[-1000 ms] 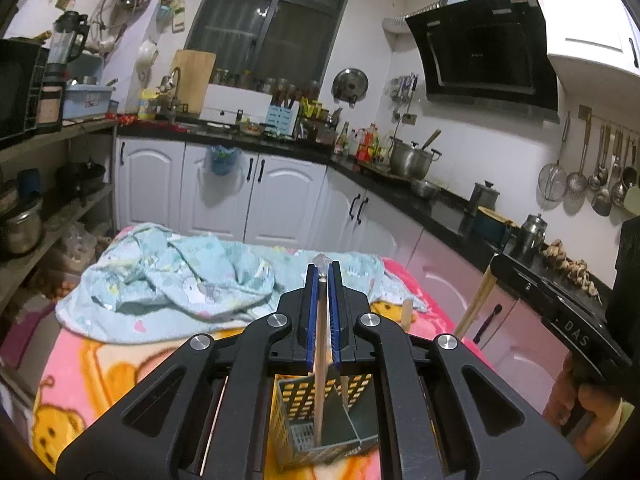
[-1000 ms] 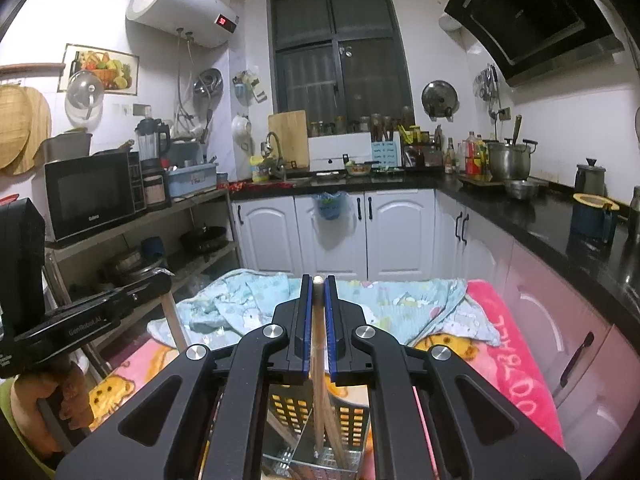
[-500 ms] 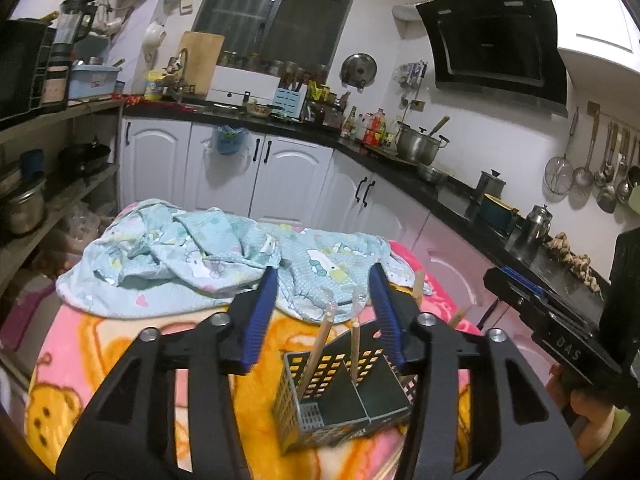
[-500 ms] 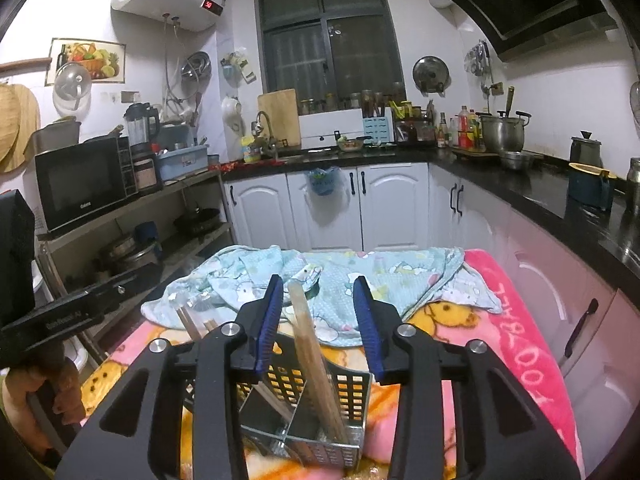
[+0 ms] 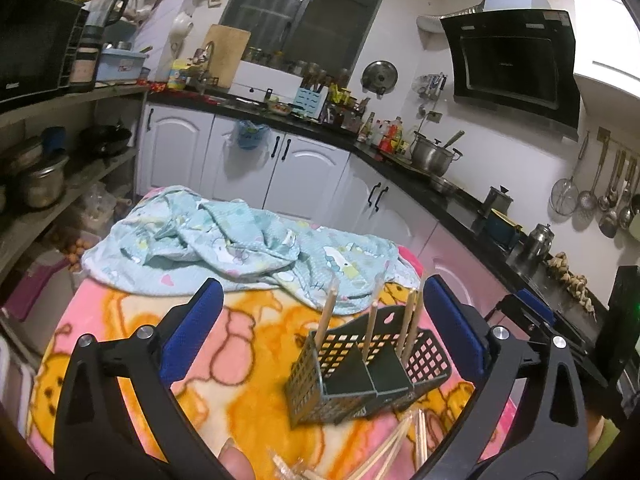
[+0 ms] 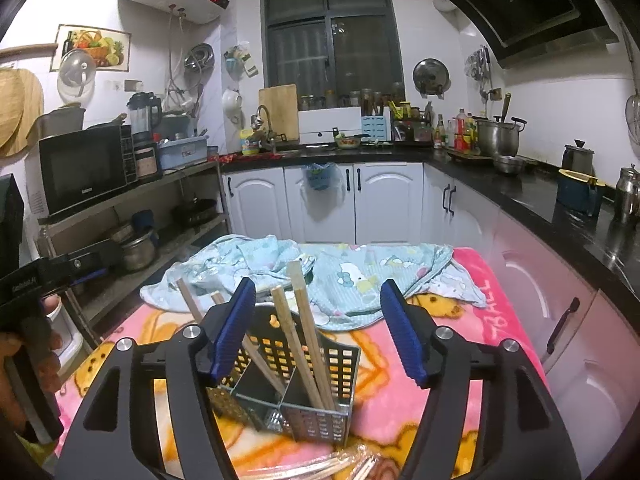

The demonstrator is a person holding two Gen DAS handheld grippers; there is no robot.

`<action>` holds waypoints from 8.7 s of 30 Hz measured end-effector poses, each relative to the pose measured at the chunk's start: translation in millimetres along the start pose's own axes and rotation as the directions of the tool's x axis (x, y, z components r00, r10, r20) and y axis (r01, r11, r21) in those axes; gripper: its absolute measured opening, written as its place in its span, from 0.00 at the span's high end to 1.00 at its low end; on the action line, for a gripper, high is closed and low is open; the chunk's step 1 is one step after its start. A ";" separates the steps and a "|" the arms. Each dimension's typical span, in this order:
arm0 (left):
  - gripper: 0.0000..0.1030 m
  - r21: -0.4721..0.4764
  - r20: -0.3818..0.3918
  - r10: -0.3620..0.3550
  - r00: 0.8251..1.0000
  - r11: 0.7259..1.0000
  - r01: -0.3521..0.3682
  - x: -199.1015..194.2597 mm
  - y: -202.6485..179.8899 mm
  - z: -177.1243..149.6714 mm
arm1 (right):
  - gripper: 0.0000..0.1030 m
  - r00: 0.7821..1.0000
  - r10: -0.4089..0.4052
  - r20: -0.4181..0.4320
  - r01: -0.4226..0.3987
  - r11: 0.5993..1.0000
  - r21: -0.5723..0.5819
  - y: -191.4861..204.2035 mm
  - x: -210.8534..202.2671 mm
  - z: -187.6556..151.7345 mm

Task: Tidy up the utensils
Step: 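Open the right gripper and withdraw it from the caddy, then move the right gripper down toward the wrapped chopsticks on the blanket, then close the right gripper on the end of a wrapped chopstick, then lift the chopstick with the right gripper up over the green caddy, then lower the chopstick into a caddy slot with the right gripper, then open the right gripper and withdraw it from the caddy, then move the right gripper down toward the remaining wrapped chopsticks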

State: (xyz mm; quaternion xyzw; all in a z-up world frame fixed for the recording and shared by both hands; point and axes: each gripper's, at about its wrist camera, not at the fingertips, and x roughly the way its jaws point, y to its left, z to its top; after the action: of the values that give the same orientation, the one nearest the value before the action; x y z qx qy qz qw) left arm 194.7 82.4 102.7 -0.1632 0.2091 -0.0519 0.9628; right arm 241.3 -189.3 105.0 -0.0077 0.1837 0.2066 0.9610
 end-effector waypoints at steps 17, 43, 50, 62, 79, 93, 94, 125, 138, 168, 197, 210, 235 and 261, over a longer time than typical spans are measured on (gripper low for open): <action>0.10 -0.028 -0.040 -0.002 0.999 1.000 0.001 -31.9 8.2 -30.4 | 0.36 1.000 0.006 0.003 -0.006 1.000 -0.023 6.5 -42.5 -13.8; 0.10 0.010 -0.253 -0.014 0.967 1.000 0.017 -28.4 16.3 -112.6 | 0.36 0.989 -0.004 -0.149 0.002 1.000 -0.017 3.7 -49.1 -78.4; 0.10 -0.024 -0.339 -0.054 0.939 0.999 0.048 -19.4 21.8 -139.9 | 0.36 0.979 -0.022 -0.205 0.019 1.000 -0.020 0.9 -41.4 -96.8; 0.23 -0.100 -0.447 -0.144 0.883 0.989 0.111 -5.4 25.7 -180.4 | 0.37 0.938 -0.071 -0.339 0.076 0.997 0.001 -20.4 -14.2 -132.9; 0.56 -0.250 -0.500 -0.264 0.825 0.956 0.154 21.4 34.9 -206.6 | 0.46 0.875 -0.048 -0.482 0.083 0.995 0.052 -38.0 34.0 -159.2; 0.92 -0.268 -0.498 -0.267 0.825 0.952 0.146 29.0 44.7 -205.3 | 0.77 0.798 -0.003 -0.603 0.124 0.979 0.159 -62.9 82.7 -166.3; 0.92 -0.267 -0.494 -0.266 0.828 0.952 0.146 28.2 45.4 -203.7 | 0.82 0.797 -0.002 -0.604 0.124 0.979 0.160 -63.7 83.6 -165.5; 0.97 0.010 -0.264 -0.301 0.916 0.949 0.315 -27.1 -39.2 -73.6 | 0.95 0.957 0.083 -0.279 -0.052 0.992 0.117 -44.8 -25.8 -69.5; 0.97 0.123 -0.141 -0.311 0.940 0.936 0.329 -58.3 -68.9 -9.5 | 0.95 0.989 0.088 -0.117 -0.085 0.996 0.031 -21.9 -56.2 -12.3; 0.97 0.207 -0.044 -0.178 0.983 0.961 0.183 -55.2 -67.0 61.6 | 0.95 0.976 0.078 0.203 -0.067 0.996 -0.061 -12.2 -80.1 103.7; 0.97 0.191 -0.159 -0.153 0.975 0.965 0.182 9.9 -66.4 13.9 | 0.95 0.993 0.055 0.103 -0.051 0.998 -0.037 -16.9 -20.2 62.7; 0.97 0.190 -0.196 -0.135 0.971 0.967 0.173 26.9 -64.0 -2.7 | 0.95 1.000 0.029 0.010 -0.029 1.000 -0.011 -21.7 9.8 33.5; 0.23 0.132 -0.081 -0.094 0.992 0.986 0.104 -4.0 -38.8 2.0 | 0.42 0.999 -0.004 -0.049 0.005 1.000 0.021 -26.0 9.7 6.8; 0.10 0.075 -0.040 -0.070 0.997 0.995 0.073 -45.5 -22.8 -15.9 | 0.35 1.000 0.007 -0.030 -0.007 1.000 0.012 -16.4 -42.1 -9.7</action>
State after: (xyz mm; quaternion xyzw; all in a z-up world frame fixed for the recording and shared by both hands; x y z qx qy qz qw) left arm 146.0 64.0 114.2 -0.1328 0.2191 -0.0975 0.9617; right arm 208.8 -221.8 109.9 -0.0046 0.1991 0.2087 0.9575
